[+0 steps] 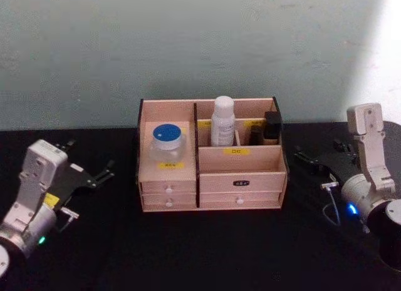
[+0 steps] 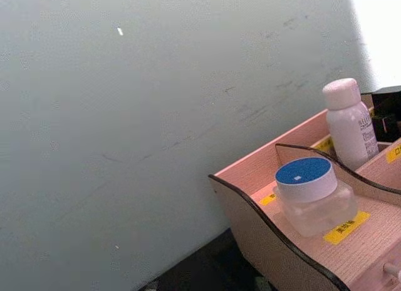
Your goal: Pick up the facial cleanser and watermelon frost from the table and place them into the tiered storage box.
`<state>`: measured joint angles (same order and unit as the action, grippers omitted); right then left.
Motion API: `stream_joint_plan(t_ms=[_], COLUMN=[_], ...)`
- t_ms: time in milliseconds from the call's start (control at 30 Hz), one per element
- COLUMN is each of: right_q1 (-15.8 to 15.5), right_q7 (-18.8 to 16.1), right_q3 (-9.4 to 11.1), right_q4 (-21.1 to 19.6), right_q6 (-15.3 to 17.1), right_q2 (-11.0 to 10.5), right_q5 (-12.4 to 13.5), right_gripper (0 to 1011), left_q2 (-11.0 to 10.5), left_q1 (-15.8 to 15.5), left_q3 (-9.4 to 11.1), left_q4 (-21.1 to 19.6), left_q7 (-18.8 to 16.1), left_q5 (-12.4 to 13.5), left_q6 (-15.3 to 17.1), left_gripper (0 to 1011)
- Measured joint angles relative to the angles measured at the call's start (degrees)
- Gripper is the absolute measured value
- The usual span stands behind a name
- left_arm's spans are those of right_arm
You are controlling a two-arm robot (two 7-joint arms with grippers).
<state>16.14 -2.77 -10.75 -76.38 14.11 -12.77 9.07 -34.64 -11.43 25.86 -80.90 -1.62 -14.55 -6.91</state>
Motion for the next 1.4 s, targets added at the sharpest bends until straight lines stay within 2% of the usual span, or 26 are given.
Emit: stream_joint_plan(t_ms=[1400], right_q1=[-0.01], right_q7=[0.09], right_q3=[-0.05], right_q4=[-0.24], right_q6=[-0.26], right_q2=[-0.12], right_q5=[0.28], right_gripper=[1002], left_q2=[0.00], left_q1=[0.00], left_q3=[0.00], left_q4=[0.00], left_q7=[0.00], left_q5=[0.00], left_q6=[0.00], left_gripper=[1001])
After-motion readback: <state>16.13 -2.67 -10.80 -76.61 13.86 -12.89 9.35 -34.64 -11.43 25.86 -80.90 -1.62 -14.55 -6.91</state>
